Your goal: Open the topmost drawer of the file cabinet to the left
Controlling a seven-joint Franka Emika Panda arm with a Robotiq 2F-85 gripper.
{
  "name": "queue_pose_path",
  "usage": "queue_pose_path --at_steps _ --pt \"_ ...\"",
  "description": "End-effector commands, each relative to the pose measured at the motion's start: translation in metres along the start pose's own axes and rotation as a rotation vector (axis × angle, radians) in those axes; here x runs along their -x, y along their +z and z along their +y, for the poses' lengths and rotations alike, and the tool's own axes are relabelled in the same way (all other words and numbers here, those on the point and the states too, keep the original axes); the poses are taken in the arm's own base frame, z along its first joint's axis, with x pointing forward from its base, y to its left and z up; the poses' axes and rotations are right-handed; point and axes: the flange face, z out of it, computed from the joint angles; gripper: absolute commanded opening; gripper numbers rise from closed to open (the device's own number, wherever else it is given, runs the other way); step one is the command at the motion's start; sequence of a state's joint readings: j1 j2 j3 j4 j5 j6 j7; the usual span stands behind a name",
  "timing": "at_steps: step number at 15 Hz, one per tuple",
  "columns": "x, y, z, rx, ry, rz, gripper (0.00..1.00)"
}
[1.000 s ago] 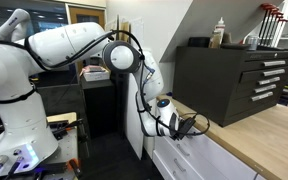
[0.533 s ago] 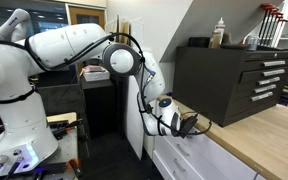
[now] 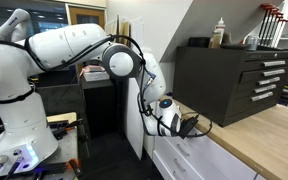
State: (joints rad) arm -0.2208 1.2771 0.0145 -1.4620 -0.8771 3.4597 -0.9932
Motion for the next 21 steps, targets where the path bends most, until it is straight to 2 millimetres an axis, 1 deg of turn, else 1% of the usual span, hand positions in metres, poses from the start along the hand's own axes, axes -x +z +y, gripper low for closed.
queue_pose_path --at_steps 1,7,11,14,19,21 --pt "0.012 -0.007 -0.008 -0.007 -0.032 0.016 0.05" --pt "0.019 -0.021 -0.027 -0.033 -0.026 0.055 0.05" --pt "0.024 -0.030 -0.034 -0.039 -0.028 0.077 0.05" --pt "0.023 -0.036 -0.040 -0.046 -0.033 0.095 0.05" --pt "0.026 -0.038 -0.051 -0.066 -0.054 0.097 0.05" --pt "0.027 -0.038 -0.051 -0.068 -0.058 0.094 0.05"
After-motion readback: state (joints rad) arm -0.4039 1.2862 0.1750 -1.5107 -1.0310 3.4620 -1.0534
